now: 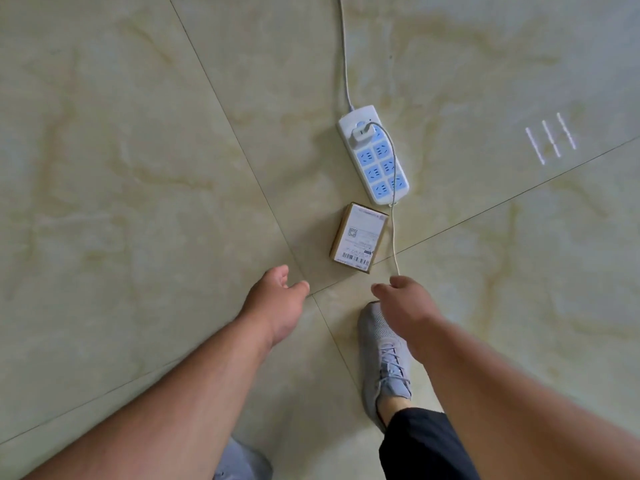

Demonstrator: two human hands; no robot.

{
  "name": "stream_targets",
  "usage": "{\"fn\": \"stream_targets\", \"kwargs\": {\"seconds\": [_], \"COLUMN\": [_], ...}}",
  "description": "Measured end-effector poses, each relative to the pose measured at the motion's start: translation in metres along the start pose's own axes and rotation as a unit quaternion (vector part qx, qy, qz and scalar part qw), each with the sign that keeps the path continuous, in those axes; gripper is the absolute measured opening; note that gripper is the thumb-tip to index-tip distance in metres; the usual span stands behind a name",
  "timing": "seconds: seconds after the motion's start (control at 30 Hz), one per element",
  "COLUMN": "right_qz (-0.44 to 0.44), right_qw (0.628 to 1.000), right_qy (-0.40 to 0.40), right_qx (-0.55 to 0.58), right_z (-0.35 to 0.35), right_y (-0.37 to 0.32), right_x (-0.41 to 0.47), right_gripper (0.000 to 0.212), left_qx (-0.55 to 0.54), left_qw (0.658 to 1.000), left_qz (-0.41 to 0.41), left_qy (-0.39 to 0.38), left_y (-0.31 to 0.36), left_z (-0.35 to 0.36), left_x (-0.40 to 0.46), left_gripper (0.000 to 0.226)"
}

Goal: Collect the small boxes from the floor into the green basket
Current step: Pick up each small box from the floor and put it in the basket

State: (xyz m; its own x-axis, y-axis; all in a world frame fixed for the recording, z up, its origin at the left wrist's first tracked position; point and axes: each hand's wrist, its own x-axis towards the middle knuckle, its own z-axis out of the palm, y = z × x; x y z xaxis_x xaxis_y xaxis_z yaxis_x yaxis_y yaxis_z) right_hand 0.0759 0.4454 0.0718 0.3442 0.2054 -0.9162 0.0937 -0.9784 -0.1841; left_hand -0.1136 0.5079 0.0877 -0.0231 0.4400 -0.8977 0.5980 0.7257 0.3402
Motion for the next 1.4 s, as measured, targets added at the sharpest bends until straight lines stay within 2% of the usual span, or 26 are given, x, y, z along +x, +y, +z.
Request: {"fn": "stream_targets", "kwargs": {"seconds": [0.23,0.33,0.4,0.47,0.53,0.7,0.97,1.1,1.23,1.4], "right_qz": [0.004,-0.003,-0.012,-0.024,-0.040,-0.088,-0.195,-0.240,-0.265,-0.306], "right_qw": [1.000,0.999,0.999,0.998,0.998,0.994,0.959,0.930,0.895,0.839], "right_qy": [-0.017,-0.037,-0.046,-0.047,-0.038,-0.055,-0.106,-0.131,-0.159,-0.198], "right_qx": [0.002,0.020,0.022,0.021,0.016,-0.039,-0.174,-0.246,-0.320,-0.404], "right_z": [-0.001,0.004,0.008,0.013,0.017,0.027,0.105,0.159,0.219,0.294], "right_y": [-0.004,-0.010,-0.014,-0.013,-0.010,-0.020,-0.056,-0.060,-0.051,-0.018], "right_x": [0.098,0.123,0.132,0.136,0.133,0.083,-0.025,-0.080,-0.134,-0.197], "right_gripper": [0.057,0.047,0.032,0.035,0.038,0.027,0.031,0.038,0.038,0.035], "left_qx": [0.044,0.058,0.053,0.033,0.004,-0.091,-0.245,-0.311,-0.364,-0.448], "left_qw": [0.999,0.998,0.998,0.999,0.999,0.996,0.969,0.947,0.922,0.873], "left_qz": [0.003,0.004,0.004,0.014,0.020,0.017,0.014,0.025,0.003,-0.029], "left_qy": [0.007,-0.002,-0.022,-0.033,-0.030,-0.019,0.037,0.074,0.130,0.190], "left_y": [0.026,0.030,0.032,0.028,0.018,-0.012,-0.083,-0.134,-0.191,-0.272], "left_z": [0.073,0.095,0.105,0.110,0.110,0.081,-0.017,-0.059,-0.092,-0.120], "left_x": [0.091,0.120,0.129,0.132,0.125,0.076,-0.010,-0.048,-0.095,-0.154], "left_gripper": [0.070,0.072,0.059,0.038,0.031,0.036,0.045,0.054,0.048,0.040]}}
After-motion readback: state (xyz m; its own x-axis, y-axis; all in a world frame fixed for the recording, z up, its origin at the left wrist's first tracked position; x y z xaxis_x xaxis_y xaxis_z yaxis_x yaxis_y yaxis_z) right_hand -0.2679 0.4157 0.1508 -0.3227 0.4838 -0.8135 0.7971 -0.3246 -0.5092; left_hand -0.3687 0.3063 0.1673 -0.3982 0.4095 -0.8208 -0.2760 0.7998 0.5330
